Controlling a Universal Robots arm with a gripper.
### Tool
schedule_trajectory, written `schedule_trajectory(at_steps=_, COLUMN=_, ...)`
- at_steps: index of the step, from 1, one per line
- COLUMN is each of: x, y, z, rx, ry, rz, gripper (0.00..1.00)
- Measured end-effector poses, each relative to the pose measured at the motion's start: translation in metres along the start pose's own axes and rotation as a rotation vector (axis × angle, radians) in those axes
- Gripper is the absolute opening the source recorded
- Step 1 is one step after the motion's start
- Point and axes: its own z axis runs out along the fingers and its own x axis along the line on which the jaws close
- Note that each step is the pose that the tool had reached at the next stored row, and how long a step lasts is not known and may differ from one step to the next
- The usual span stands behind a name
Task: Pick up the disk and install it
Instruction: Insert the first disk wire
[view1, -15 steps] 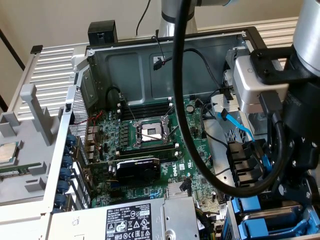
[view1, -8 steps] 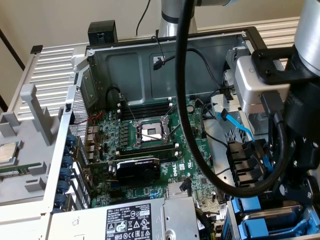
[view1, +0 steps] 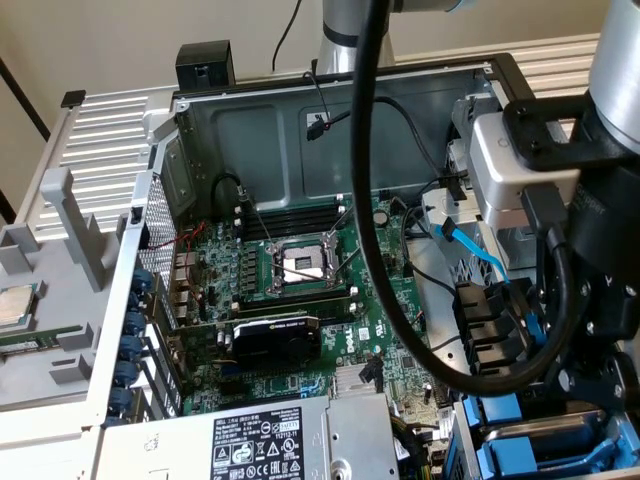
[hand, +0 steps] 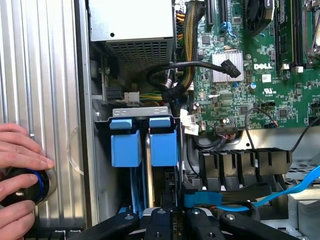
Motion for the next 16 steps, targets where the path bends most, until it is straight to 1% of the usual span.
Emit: schedule_trajectory(at_steps=16, x=0.0001, y=0.0009, z=0.0003, rx=0.0003, ry=-0.0003, rz=0.0, gripper=0.18)
